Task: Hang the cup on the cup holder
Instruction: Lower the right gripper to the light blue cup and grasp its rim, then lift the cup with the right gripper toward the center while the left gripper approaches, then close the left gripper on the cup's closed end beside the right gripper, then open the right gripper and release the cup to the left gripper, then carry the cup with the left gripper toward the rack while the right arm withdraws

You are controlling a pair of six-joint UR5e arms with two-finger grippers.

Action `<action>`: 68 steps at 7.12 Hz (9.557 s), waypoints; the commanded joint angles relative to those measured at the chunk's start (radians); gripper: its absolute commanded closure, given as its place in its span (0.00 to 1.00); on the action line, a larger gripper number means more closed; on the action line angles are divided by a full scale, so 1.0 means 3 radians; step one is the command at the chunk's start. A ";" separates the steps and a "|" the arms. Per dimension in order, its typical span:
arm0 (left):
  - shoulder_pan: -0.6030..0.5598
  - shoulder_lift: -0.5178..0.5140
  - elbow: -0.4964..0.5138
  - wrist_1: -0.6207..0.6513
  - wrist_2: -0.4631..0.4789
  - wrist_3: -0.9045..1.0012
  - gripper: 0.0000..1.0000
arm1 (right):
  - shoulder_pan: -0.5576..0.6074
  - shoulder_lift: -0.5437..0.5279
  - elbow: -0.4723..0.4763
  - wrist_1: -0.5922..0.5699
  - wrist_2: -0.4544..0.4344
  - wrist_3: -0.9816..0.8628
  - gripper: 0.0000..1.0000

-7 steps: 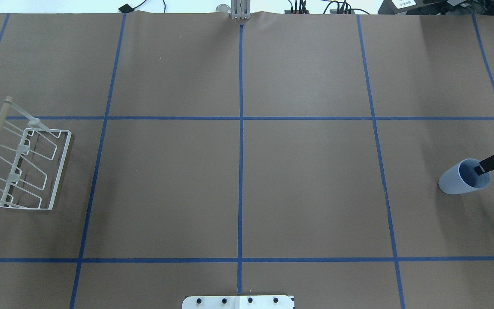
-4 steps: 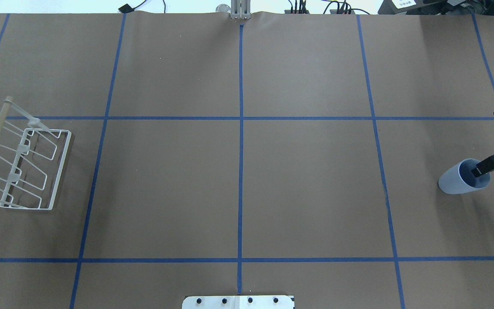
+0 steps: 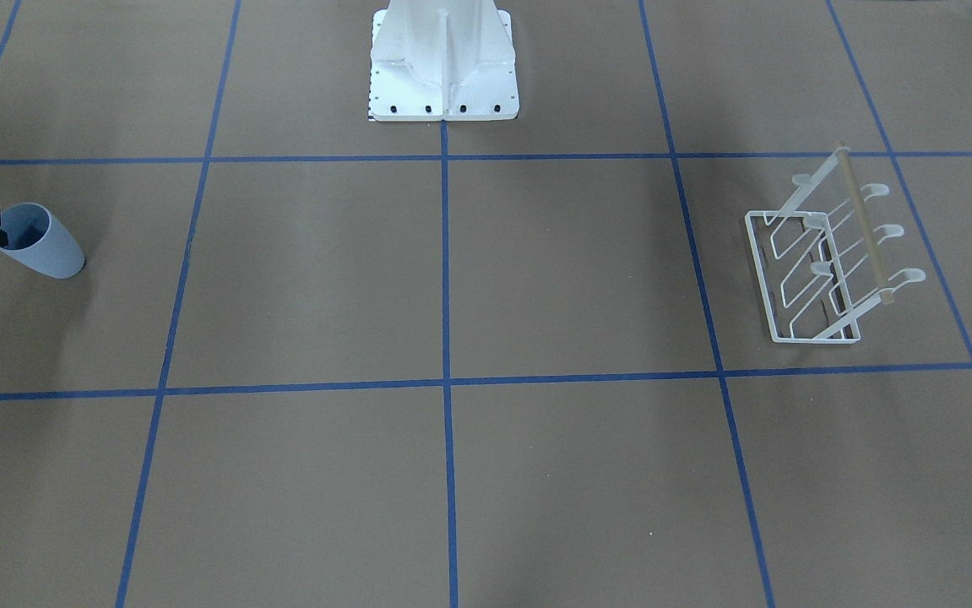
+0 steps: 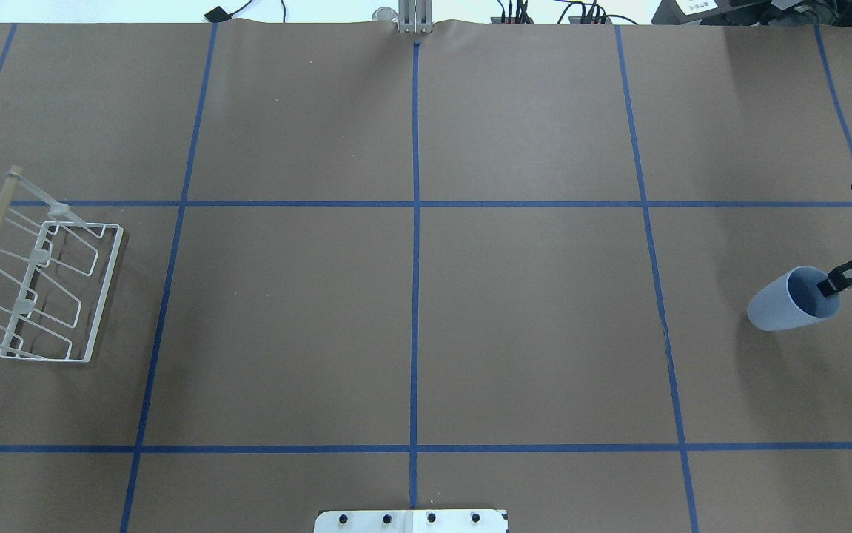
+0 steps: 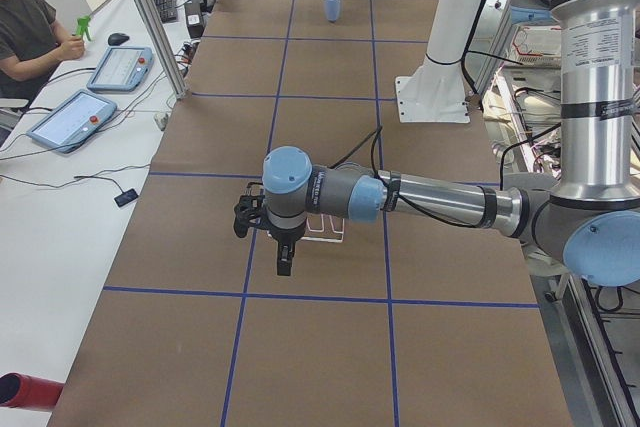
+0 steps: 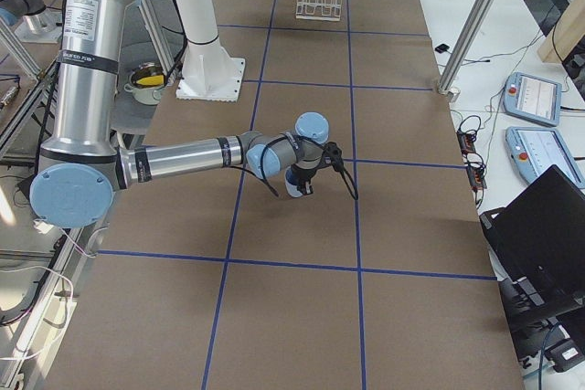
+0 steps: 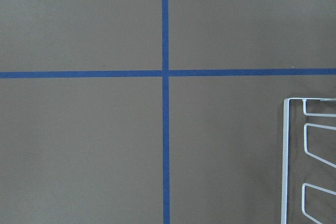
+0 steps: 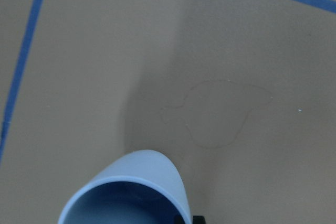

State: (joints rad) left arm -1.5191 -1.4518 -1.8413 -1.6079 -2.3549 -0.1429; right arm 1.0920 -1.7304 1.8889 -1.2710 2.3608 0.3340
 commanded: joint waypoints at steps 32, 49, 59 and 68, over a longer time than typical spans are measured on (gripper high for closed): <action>0.2798 -0.1747 -0.0111 -0.5746 0.1581 -0.7623 0.02 | -0.1482 0.1989 -0.0058 0.4610 -0.0854 0.7931 1.00; 0.3024 -0.1737 -0.0111 -0.5828 0.1581 -0.7582 1.00 | -0.1692 0.2127 -0.0247 0.4641 -0.1140 0.7759 0.41; 0.1898 -0.1328 -0.0203 -0.5508 0.0802 -0.7496 1.00 | -0.0718 0.1459 -0.0523 0.4620 -0.0596 0.6478 0.00; 0.0666 -0.0669 -0.0254 -0.2554 -0.0531 -0.3456 1.00 | 0.0828 0.0640 -0.1301 0.3182 0.0404 0.2026 0.00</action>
State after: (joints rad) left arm -1.3149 -1.6776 -1.9143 -2.4855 -2.5107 -1.3577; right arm 1.3182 -1.5233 1.4997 -0.1905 2.4818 1.1475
